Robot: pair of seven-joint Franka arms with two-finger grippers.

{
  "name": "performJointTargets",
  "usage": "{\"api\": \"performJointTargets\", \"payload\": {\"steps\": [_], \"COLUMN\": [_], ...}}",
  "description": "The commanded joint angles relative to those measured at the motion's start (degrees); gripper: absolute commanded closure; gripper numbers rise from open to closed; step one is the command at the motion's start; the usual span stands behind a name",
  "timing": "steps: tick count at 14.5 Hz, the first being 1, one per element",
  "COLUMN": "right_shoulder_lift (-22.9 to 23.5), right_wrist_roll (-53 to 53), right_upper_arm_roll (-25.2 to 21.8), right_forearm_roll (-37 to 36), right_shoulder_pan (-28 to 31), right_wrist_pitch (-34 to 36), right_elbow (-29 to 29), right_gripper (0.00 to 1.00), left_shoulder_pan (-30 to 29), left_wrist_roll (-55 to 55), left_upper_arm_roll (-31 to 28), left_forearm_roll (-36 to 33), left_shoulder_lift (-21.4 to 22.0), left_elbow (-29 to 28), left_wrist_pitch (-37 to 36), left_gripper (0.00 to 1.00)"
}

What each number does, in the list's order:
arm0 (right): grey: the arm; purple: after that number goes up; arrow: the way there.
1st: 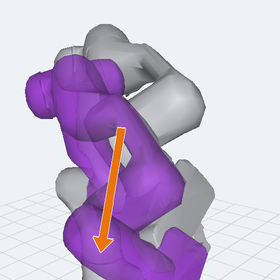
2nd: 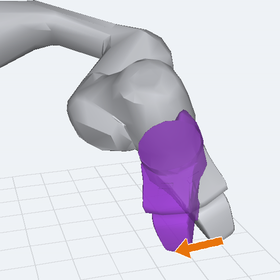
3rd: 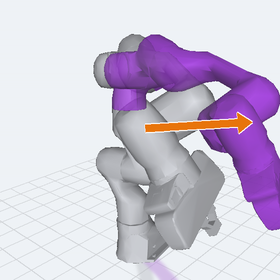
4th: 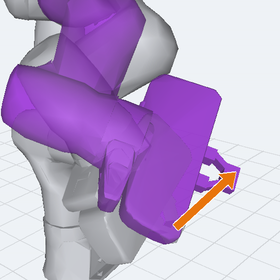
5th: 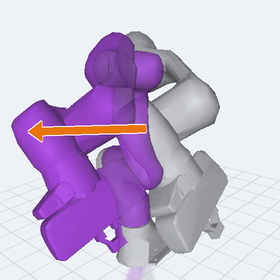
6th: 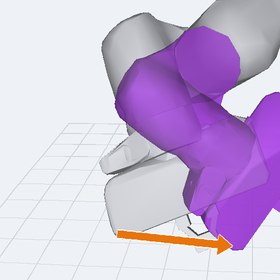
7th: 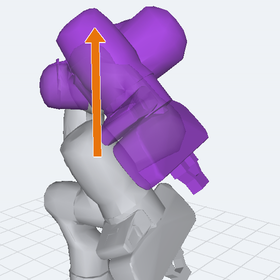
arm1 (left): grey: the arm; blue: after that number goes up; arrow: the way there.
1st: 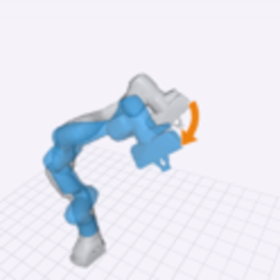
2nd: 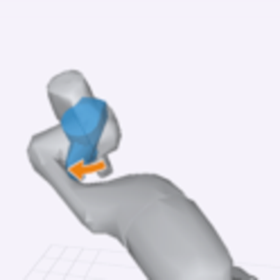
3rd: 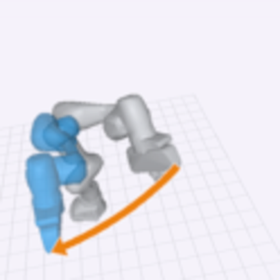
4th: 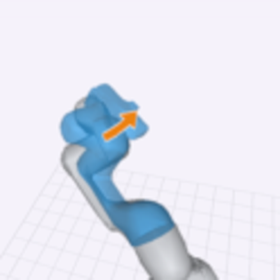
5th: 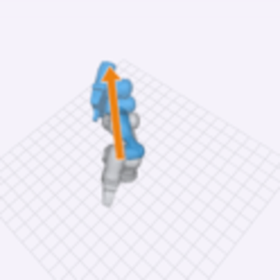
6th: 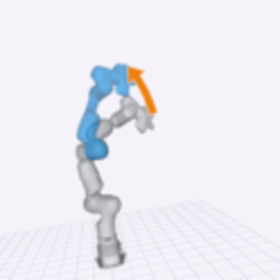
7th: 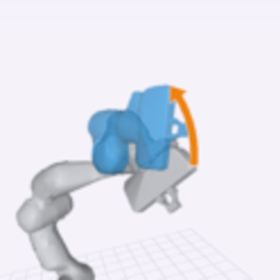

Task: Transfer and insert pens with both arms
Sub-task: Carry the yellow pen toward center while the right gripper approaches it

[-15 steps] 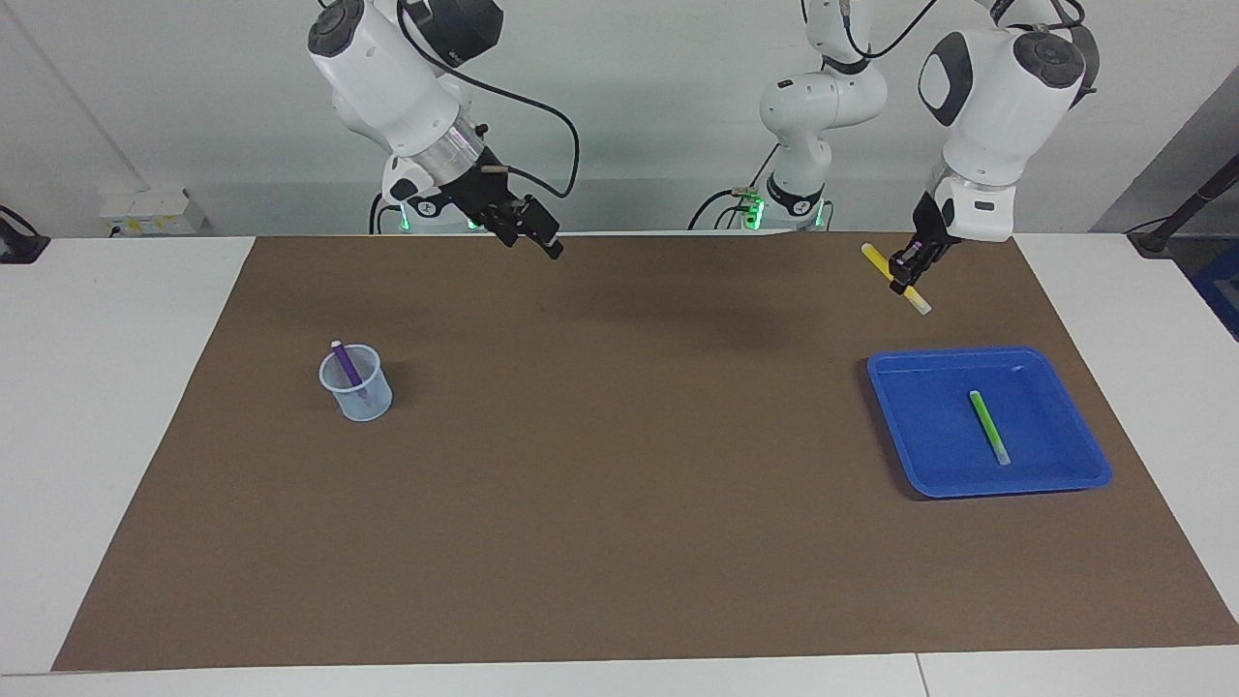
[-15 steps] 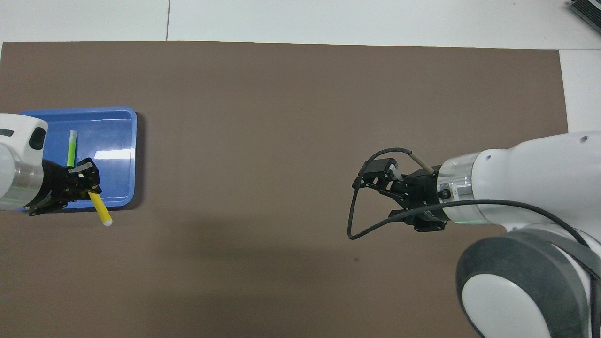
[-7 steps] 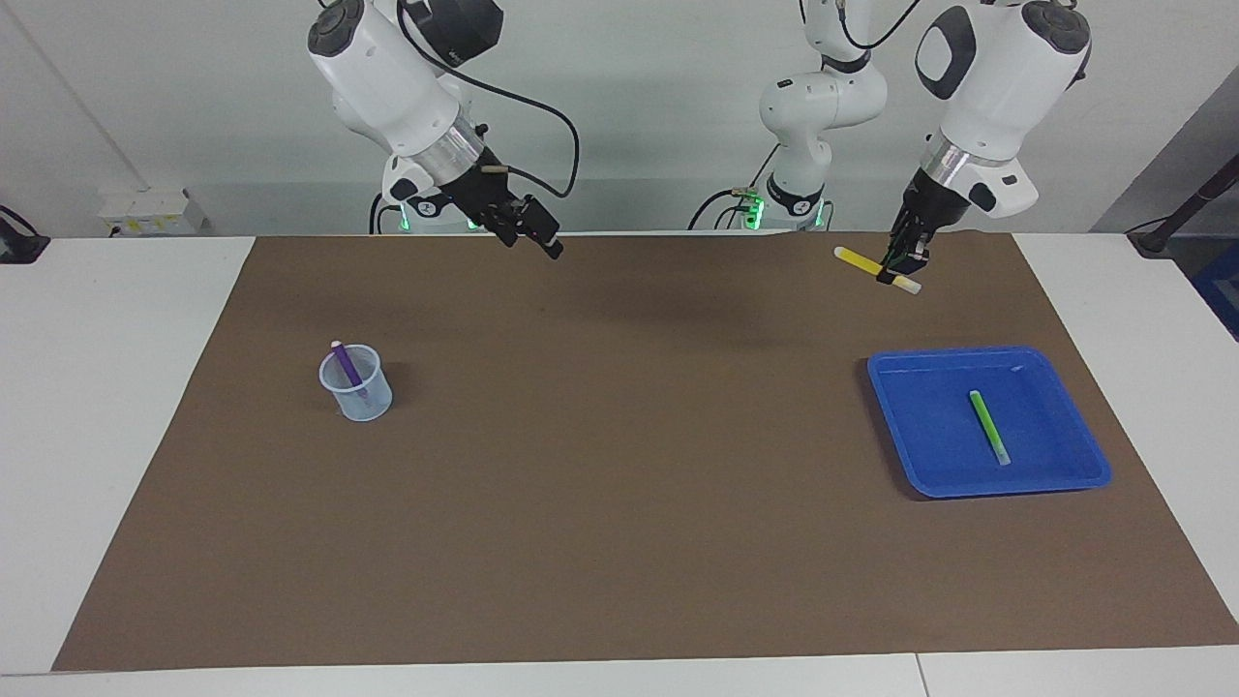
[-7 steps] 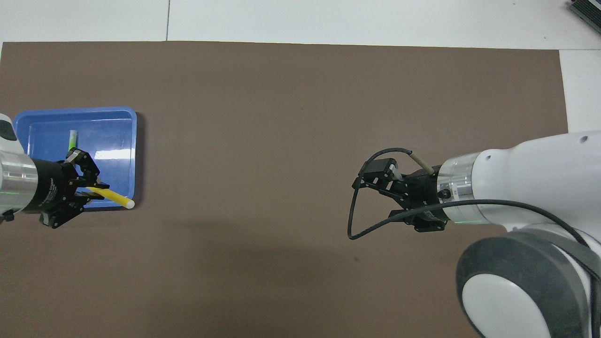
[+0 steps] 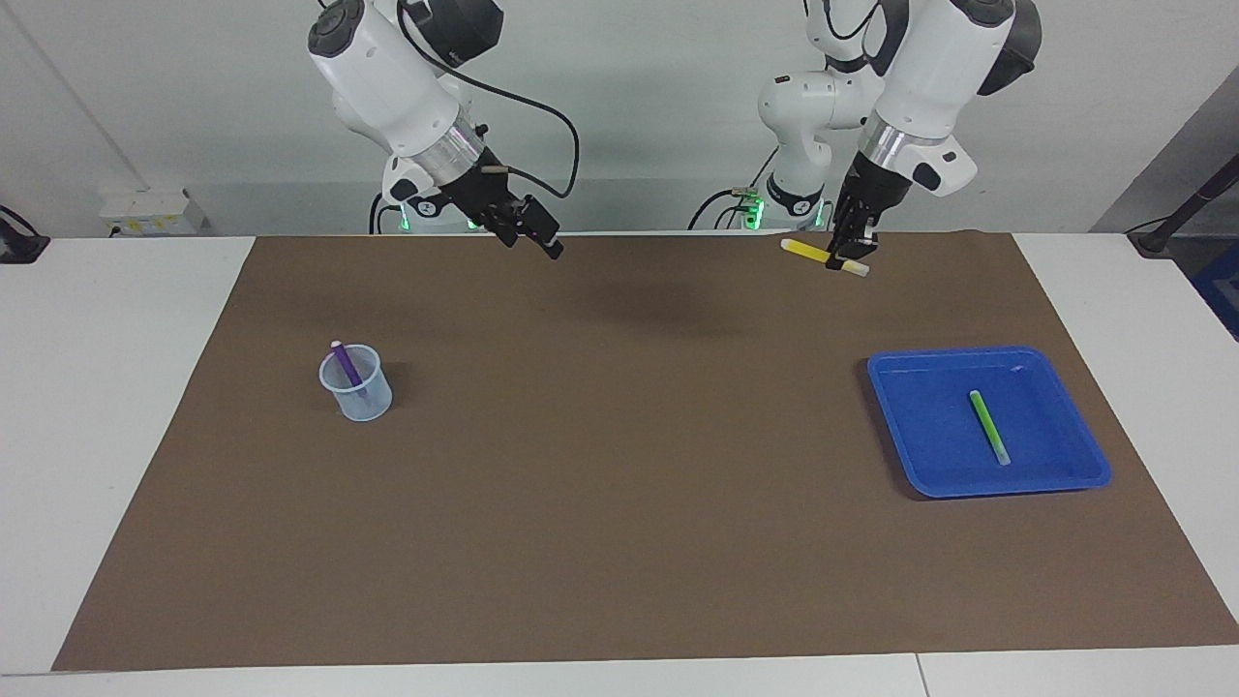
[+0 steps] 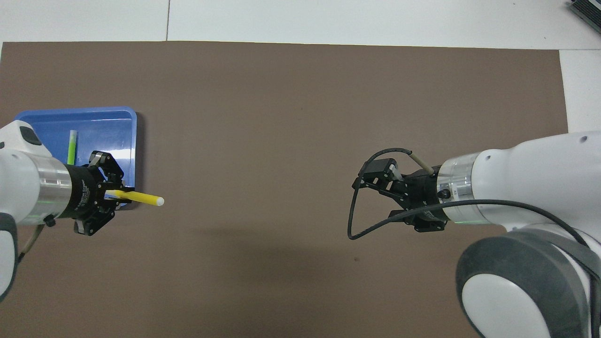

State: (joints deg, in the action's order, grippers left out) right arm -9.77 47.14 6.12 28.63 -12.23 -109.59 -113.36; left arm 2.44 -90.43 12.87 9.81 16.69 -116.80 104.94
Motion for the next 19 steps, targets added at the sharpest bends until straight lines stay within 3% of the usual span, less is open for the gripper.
{"api": "performJointTargets", "payload": {"steps": [1,11,19], "right_shoulder_lift": [-1.39,-1.31,-1.31], "right_wrist_roll": [0.58,2.86,10.42], "right_upper_arm_roll": [0.39,0.48,0.48], "right_forearm_roll": [1.69,6.53,7.06], "right_shoulder_pan": [-1.38,-7.88,-13.69], "right_wrist_pitch": [-1.86,-7.48,-9.94], "right_elbow": [-1.6,-1.25,-0.73], "right_gripper": [0.0,0.0,0.0], "left_shoulder_pan": [3.61,5.29,5.38], "left_wrist_roll": [-5.53,-20.3,-24.0], "left_upper_arm_roll": [-0.74,6.63,6.99], "left_forearm_roll": [0.65,0.73,6.62], "left_shoulder_lift": [1.68,3.53,5.2], "left_elbow": [-0.09,1.66,1.84], "left_wrist_pitch": [-1.14,-1.14,-1.67], "left_gripper": [1.0,1.0,1.0]}}
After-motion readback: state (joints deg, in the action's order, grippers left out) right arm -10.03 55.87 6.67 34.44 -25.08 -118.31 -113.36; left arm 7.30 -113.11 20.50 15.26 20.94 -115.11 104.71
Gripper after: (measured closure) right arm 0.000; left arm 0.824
